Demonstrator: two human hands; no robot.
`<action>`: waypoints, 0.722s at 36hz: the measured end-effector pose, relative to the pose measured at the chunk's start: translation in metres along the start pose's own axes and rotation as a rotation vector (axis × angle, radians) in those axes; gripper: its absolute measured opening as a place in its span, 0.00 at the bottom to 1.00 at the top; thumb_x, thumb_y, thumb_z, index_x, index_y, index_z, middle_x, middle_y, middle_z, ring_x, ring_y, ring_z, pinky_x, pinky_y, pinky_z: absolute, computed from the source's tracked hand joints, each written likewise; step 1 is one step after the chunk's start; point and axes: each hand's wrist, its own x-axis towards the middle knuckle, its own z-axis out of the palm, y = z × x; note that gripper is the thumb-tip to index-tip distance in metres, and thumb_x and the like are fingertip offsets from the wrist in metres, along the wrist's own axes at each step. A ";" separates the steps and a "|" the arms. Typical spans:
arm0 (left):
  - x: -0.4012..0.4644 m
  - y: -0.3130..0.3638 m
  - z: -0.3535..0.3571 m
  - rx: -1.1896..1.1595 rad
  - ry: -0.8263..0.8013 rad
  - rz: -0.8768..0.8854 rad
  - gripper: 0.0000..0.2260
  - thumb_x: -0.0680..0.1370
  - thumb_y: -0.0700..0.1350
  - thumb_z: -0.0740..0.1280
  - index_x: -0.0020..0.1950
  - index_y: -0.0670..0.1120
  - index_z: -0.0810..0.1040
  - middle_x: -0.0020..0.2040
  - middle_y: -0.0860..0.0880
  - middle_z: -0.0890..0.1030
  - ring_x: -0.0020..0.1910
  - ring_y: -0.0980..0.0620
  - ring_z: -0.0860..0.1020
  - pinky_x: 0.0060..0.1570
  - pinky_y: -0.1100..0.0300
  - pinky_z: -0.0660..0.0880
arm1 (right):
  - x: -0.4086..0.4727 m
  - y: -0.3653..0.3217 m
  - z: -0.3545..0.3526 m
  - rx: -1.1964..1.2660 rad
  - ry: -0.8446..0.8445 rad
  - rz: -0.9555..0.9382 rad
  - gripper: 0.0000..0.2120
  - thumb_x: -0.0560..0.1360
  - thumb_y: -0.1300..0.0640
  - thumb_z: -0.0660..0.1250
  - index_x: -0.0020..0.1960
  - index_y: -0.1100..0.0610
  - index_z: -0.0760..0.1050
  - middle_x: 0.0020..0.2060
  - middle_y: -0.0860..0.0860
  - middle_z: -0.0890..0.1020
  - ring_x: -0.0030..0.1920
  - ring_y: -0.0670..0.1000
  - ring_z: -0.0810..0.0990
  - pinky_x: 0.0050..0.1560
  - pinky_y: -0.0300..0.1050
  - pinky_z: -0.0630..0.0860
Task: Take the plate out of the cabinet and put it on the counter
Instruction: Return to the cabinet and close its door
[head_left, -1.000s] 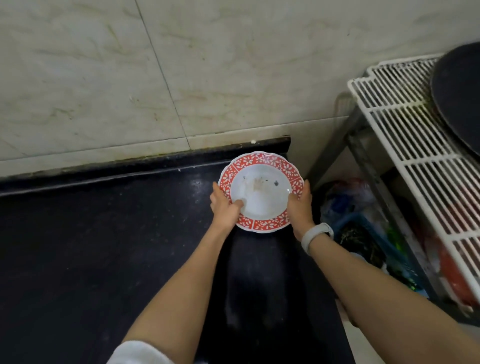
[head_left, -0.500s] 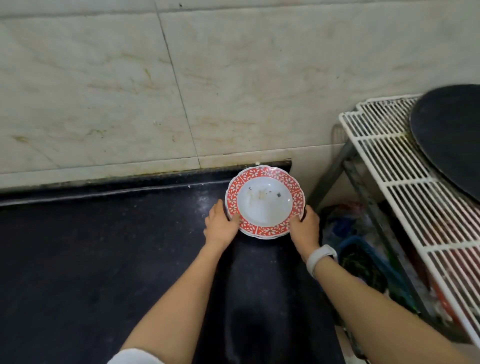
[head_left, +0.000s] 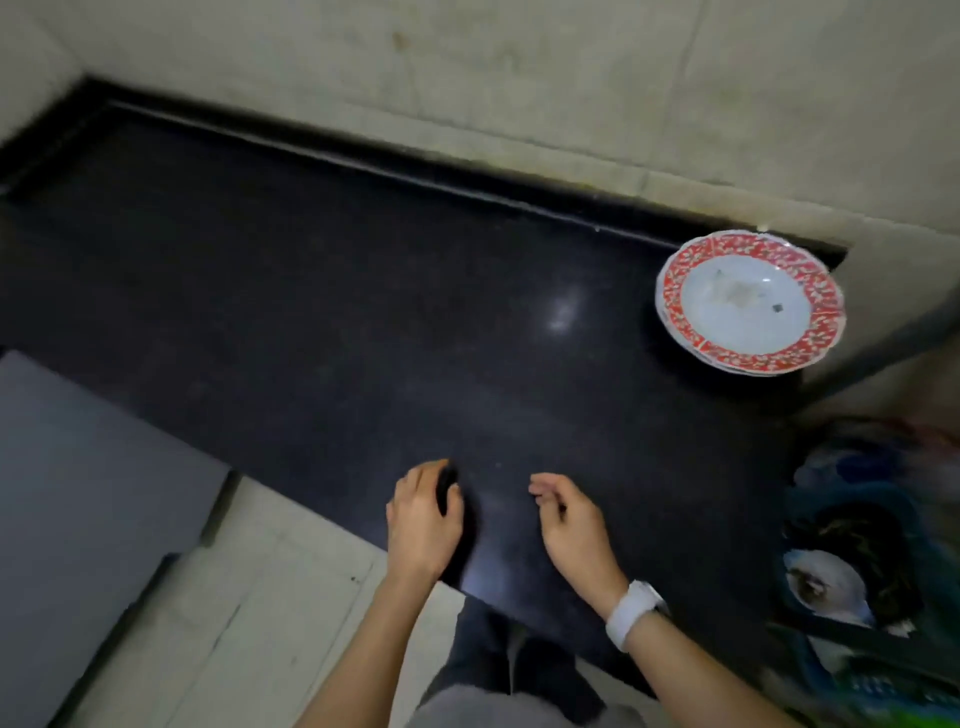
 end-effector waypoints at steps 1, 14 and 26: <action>-0.011 -0.015 -0.008 -0.014 0.032 -0.045 0.14 0.75 0.43 0.63 0.61 0.45 0.73 0.61 0.45 0.77 0.61 0.43 0.72 0.61 0.46 0.70 | -0.006 -0.002 0.014 -0.036 -0.066 -0.025 0.12 0.77 0.63 0.57 0.57 0.57 0.75 0.53 0.53 0.81 0.54 0.49 0.78 0.54 0.39 0.72; -0.131 -0.197 -0.097 -0.166 0.164 -0.490 0.18 0.77 0.44 0.60 0.67 0.45 0.69 0.67 0.43 0.72 0.66 0.45 0.69 0.66 0.53 0.65 | -0.078 -0.015 0.195 -0.487 -0.671 -0.147 0.13 0.76 0.60 0.56 0.57 0.56 0.75 0.53 0.56 0.82 0.52 0.53 0.79 0.54 0.41 0.73; -0.215 -0.396 -0.220 -0.261 0.343 -0.739 0.17 0.78 0.44 0.59 0.66 0.43 0.69 0.67 0.44 0.73 0.66 0.46 0.69 0.65 0.53 0.65 | -0.145 -0.063 0.418 -0.698 -0.841 -0.241 0.15 0.77 0.61 0.54 0.60 0.58 0.73 0.56 0.56 0.80 0.51 0.50 0.75 0.51 0.37 0.68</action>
